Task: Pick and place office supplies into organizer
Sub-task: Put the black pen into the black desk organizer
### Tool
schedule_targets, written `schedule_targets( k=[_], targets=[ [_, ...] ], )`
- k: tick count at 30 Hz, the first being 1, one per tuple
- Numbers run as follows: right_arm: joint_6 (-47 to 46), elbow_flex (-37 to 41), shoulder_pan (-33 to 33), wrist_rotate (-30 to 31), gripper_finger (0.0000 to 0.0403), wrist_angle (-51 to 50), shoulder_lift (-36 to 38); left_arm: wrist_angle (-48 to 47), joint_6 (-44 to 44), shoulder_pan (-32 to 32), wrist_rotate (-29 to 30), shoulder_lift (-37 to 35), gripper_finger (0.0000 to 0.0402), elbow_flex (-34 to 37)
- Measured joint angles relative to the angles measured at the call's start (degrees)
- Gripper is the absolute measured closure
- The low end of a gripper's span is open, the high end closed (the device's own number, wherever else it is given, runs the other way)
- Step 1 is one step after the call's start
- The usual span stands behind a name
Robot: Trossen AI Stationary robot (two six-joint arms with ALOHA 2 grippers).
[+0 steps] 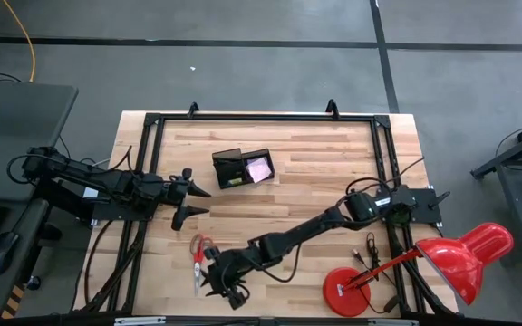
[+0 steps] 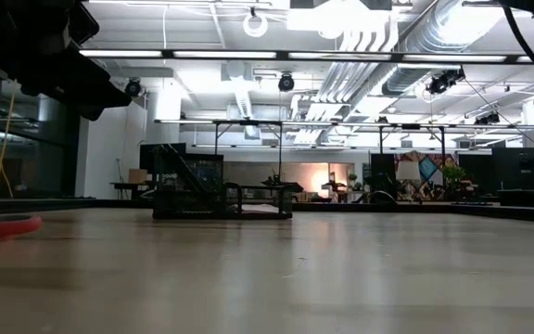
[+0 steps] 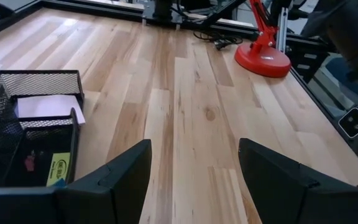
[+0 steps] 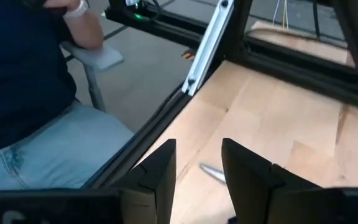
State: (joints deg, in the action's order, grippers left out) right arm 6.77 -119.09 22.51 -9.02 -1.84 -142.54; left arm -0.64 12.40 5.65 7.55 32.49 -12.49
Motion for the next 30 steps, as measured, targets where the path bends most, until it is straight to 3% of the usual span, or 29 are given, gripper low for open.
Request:
schedule_targets(
  k=[5,8,15,25,30],
  targets=[
    [-0.79,0.0,-0.05,1.78,0.0297,0.0,0.02,0.0,0.09,0.0,0.0,0.0,0.0172,0.0],
    [-1.35,-0.17,-0.62,-3.17,0.0311,5.5,-0.78,0.11,0.09,0.0,0.0,0.0,0.0172,0.0],
    [-0.37,0.0,-1.12,-4.08,0.0339,7.65,-1.18,0.57,0.26,0.0,-0.13,0.0,0.0172,0.0],
    [3.16,0.0,-0.23,12.76,0.0341,0.78,2.57,0.62,0.96,0.0,-0.5,0.0,0.0172,0.0],
    [-3.86,-0.04,0.58,27.38,0.0345,-10.38,7.03,0.63,0.96,0.0,-0.48,0.0,0.0172,0.0]
  ],
)
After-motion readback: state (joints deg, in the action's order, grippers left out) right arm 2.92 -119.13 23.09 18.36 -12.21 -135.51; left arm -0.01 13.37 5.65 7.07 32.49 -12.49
